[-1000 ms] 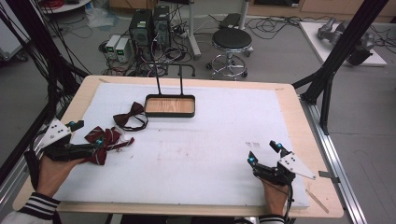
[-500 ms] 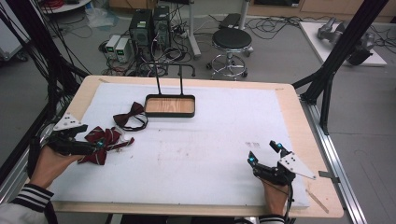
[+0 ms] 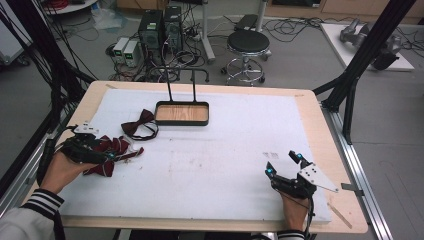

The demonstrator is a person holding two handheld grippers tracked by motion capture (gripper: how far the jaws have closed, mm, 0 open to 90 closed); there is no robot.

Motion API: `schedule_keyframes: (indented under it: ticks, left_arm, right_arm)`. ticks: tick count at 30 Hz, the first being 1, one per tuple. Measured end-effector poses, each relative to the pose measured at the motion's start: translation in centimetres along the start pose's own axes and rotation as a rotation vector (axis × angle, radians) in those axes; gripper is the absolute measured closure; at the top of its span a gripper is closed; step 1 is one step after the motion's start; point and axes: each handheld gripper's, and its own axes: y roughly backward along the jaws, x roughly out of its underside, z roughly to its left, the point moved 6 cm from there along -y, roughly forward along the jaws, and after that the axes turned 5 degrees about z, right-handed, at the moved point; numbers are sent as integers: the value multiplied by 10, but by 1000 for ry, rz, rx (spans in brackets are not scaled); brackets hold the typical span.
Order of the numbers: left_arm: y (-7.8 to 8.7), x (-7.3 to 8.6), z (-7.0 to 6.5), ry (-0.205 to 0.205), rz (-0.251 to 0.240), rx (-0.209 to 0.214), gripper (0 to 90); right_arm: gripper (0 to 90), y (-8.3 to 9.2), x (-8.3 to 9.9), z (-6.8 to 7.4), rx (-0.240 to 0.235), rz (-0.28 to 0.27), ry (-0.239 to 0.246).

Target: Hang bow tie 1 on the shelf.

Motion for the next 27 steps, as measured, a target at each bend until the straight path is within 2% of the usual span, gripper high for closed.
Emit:
schedule_keyframes:
  ticks: [2,8,12,19,27]
  left_arm:
    - [-4,1,1,-2,33,2,271]
    - [-10,2,2,-3,73,3,302]
    - [-14,3,3,11,104,9,320]
    - [-16,1,5,40,150,15,405]
    - [-25,0,3,72,209,37,427]
  right_arm:
    - [97,0,0,0,0,-1,0]
    - [97,0,0,0,2,-1,-6]
    - [97,0,0,0,1,-1,-7]
    - [97,0,0,0,0,-4,-8]
    - [97,1,0,0,0,-4,-9]
